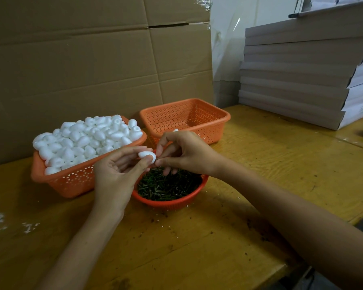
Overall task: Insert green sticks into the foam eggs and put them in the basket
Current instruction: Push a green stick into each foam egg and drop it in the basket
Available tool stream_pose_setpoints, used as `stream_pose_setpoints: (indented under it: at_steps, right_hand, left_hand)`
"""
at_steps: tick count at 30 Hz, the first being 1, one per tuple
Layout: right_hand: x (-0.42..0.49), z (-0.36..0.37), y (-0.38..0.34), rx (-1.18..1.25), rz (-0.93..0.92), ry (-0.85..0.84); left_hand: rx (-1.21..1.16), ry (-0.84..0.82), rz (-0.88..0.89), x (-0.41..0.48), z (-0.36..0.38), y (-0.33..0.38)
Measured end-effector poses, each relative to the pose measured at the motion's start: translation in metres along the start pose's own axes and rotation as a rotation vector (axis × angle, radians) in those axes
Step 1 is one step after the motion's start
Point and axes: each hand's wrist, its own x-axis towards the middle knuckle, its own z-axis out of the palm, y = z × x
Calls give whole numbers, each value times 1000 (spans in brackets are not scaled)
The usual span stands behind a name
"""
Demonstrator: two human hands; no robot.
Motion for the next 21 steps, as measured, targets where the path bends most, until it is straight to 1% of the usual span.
stream_pose_setpoints:
  at_steps: [7,12,15,21]
  right_hand:
    - [-1,0,1,22,-22,-52]
    - [-1,1,0,7,-21,-25]
    - [-1,0,-1,-42,-19,25]
    - [0,-2,-3,-201,-35,48]
  left_hand:
    - [2,-4,-1,0,2,1]
    - [-1,-4,-3,0,1,3]
    - [-25,12,-10,-1,3,4]
    - [-44,25,-7,-2,3,3]
